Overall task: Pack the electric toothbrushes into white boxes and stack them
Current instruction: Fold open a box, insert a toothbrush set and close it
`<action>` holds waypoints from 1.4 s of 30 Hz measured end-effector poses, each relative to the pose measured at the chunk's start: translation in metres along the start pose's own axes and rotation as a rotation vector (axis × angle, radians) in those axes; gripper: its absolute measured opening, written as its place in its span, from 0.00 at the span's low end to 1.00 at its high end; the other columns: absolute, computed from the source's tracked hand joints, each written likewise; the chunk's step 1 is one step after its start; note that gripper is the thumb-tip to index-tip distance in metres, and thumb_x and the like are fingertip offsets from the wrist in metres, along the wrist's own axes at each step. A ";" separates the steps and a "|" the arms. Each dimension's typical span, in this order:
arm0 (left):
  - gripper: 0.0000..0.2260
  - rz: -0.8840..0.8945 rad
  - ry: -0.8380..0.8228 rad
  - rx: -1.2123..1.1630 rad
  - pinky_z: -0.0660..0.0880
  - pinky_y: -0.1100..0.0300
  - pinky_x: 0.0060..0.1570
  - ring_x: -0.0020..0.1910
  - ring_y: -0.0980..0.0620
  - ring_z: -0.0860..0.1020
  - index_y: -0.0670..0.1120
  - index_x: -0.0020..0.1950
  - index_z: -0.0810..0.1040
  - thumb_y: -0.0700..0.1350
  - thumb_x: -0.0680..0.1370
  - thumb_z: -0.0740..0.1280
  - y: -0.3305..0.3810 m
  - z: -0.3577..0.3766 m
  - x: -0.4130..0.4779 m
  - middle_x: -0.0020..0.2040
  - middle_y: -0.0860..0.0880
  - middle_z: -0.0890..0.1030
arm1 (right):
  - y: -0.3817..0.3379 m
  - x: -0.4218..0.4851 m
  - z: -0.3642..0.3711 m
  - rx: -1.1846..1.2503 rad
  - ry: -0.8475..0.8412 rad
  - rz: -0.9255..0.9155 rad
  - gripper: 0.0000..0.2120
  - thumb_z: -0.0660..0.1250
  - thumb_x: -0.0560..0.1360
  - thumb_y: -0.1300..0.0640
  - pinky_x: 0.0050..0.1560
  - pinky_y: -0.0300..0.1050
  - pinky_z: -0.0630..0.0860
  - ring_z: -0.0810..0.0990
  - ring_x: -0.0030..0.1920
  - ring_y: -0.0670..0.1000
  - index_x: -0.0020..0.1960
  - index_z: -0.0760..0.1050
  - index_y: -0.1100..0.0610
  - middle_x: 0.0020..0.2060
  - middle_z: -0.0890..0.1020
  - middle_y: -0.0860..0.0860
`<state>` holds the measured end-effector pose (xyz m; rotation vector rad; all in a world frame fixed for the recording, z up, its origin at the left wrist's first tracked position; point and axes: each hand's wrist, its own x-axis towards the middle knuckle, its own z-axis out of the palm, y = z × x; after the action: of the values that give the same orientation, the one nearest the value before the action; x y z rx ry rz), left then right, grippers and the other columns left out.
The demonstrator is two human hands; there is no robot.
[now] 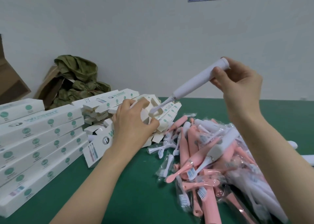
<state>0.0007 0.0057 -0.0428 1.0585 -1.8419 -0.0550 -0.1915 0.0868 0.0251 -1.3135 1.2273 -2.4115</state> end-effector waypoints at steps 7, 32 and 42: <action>0.21 0.073 0.080 -0.207 0.63 0.70 0.54 0.53 0.55 0.71 0.51 0.60 0.79 0.45 0.67 0.74 0.016 -0.003 -0.002 0.52 0.52 0.71 | 0.003 -0.025 0.024 -0.071 -0.101 -0.099 0.10 0.70 0.73 0.66 0.52 0.46 0.80 0.83 0.44 0.46 0.52 0.77 0.57 0.43 0.82 0.50; 0.20 0.025 0.151 -0.248 0.66 0.60 0.60 0.58 0.49 0.70 0.47 0.66 0.74 0.46 0.74 0.69 0.006 -0.013 0.005 0.55 0.50 0.66 | 0.032 -0.058 0.033 -0.975 -1.095 0.002 0.09 0.66 0.74 0.64 0.46 0.29 0.71 0.76 0.41 0.40 0.50 0.81 0.53 0.45 0.82 0.45; 0.19 0.071 0.104 -0.238 0.68 0.57 0.58 0.56 0.47 0.71 0.47 0.65 0.75 0.45 0.73 0.70 0.007 -0.011 0.003 0.53 0.50 0.66 | 0.067 -0.073 0.046 -1.261 -1.365 -0.141 0.16 0.69 0.72 0.65 0.45 0.42 0.72 0.73 0.48 0.49 0.59 0.77 0.55 0.53 0.74 0.50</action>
<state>0.0042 0.0119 -0.0320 0.8156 -1.7287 -0.1697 -0.1286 0.0490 -0.0557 -2.4951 1.9280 -0.0121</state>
